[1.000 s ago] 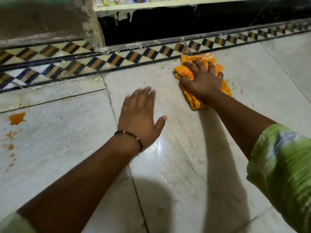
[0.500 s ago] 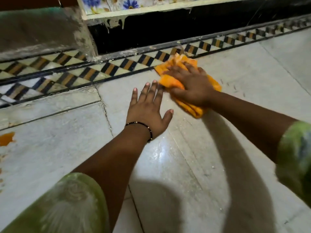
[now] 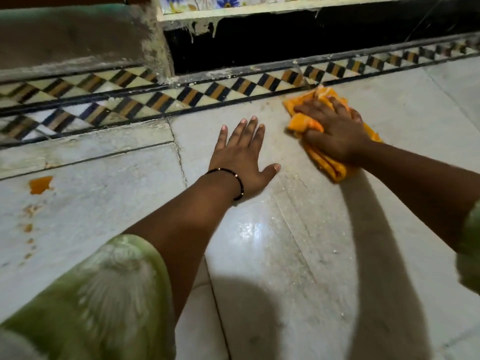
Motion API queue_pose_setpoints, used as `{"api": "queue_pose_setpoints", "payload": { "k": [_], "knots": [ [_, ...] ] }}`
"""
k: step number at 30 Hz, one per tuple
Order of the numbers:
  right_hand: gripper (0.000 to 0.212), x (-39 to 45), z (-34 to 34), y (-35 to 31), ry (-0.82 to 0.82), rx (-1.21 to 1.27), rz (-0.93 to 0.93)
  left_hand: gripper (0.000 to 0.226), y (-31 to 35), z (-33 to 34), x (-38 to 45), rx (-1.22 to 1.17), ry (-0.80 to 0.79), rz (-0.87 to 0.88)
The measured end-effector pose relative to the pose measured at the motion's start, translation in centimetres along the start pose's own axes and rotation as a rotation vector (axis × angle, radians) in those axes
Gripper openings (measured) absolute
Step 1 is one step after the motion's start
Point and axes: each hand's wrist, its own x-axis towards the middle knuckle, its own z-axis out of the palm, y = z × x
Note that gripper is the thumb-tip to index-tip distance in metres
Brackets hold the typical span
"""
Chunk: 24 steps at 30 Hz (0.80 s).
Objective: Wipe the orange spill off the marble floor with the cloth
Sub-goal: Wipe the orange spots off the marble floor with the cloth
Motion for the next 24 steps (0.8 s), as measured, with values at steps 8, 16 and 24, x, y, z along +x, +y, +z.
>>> {"api": "queue_pose_setpoints", "payload": {
  "k": [8, 16, 24],
  "knots": [
    [0.068, 0.1, 1.7, -9.4, 0.003, -0.062, -0.177, 0.084, -2.7, -0.4, -9.5, -0.005, -0.095, -0.002],
    [0.063, 0.5, 1.6, -10.9, 0.102, 0.060, 0.080, 0.082, -8.7, 0.1, -18.1, -0.126, 0.066, -0.186],
    [0.065, -7.6, 3.2, -14.1, 0.025, -0.033, -0.494, 0.077, -8.3, 1.1, -18.4, -0.030, 0.104, -0.179]
  ]
}}
